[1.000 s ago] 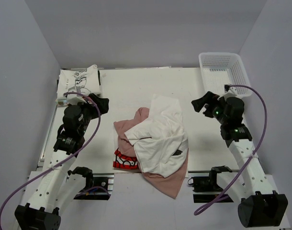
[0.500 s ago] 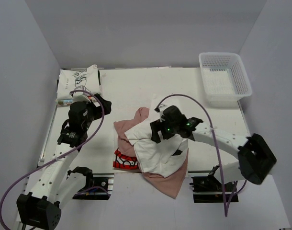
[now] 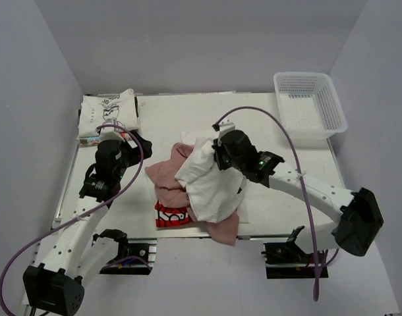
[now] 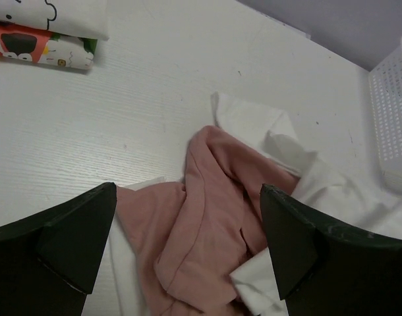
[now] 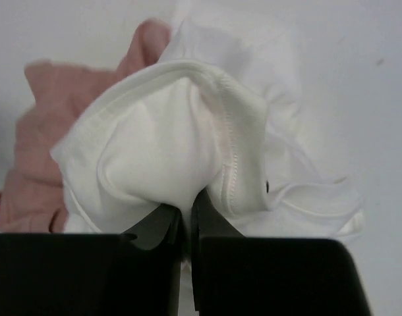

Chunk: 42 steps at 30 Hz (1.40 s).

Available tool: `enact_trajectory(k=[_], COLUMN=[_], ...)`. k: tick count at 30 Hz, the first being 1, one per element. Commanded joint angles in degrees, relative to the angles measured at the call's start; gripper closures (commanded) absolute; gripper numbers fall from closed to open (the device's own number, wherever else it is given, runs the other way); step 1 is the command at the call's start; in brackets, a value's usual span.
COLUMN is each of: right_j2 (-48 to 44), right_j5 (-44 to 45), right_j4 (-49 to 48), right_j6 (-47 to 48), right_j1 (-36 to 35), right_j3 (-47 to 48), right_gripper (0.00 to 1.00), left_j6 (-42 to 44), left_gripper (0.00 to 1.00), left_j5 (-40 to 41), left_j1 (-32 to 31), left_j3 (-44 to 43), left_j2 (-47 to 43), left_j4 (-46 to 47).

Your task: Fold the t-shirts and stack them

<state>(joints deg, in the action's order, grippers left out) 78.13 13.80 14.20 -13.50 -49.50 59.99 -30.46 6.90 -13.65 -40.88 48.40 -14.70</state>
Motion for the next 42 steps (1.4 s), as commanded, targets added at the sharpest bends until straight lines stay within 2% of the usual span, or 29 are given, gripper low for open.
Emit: enact_trajectory(k=[1,2,9,10,12,13,15,16,19,20,24,29,36,42], right_j2=[-5.70,-6.14,-1.50,1.04,6.64,8.51,13.51,17.37,24.94,25.92,27.34,34.53,38.66,46.40], right_j5=[11.14,14.73,20.71,21.35,22.58,22.93,23.55,23.99,26.09,26.36,22.77,9.61,0.36,2.90], right_j4=[-9.28,-9.62,-9.54,-9.28,-7.79,-6.30,-4.54,-4.09,-6.27,-11.68,-19.73,-18.85,-17.89,-8.23], right_j6=[0.22,1.62,11.99,12.96,16.29,17.44,18.32,18.94,23.16,24.30,25.55,22.29,15.26,13.85], right_j1=[1.85,2.90,12.04,13.18,18.09,22.12,25.03,28.02,34.37,35.51,42.79,50.79,54.59,55.03], right_j3=[8.37,11.00,29.03,35.66,40.27,48.48,54.86,65.33,75.93,75.98,71.15,70.89,54.65,51.46], right_gripper=[1.00,1.00,1.00,1.00,1.00,1.00,1.00,1.00,1.00,1.00,1.00,1.00,1.00,1.00], left_j6=[-0.39,-0.39,-0.39,-0.39,-0.39,-0.39,-0.39,-0.39,-0.39,-0.39,-0.39,-0.39,-0.39,-0.39], left_gripper=[0.00,0.00,0.00,0.00,0.00,0.00,0.00,0.00,0.00,0.00,0.00,0.00,0.00,0.00], left_j5=[2.33,2.33,4.26,4.79,5.49,6.11,6.81,6.82,7.96,8.65,9.19,8.05,7.52,7.52], left_j1=[-0.24,-0.24,-0.24,-0.24,-0.24,-0.24,-0.24,-0.24,-0.24,-0.24,-0.24,-0.24,0.29,0.29], left_j3=[-1.57,-1.57,-2.18,-2.18,-2.18,-2.18,-2.71,-2.71,-3.93,-3.94,-3.94,-3.94,-5.17,-5.17], left_j2=[-1.29,-1.29,0.02,0.03,0.55,0.55,0.55,1.16,1.78,1.78,3.62,6.43,8.73,8.73], left_j4=[-0.51,-0.51,-1.73,-1.74,-2.26,-2.26,-2.79,-2.79,-3.41,-4.02,-4.02,-3.49,-3.49,-4.02])
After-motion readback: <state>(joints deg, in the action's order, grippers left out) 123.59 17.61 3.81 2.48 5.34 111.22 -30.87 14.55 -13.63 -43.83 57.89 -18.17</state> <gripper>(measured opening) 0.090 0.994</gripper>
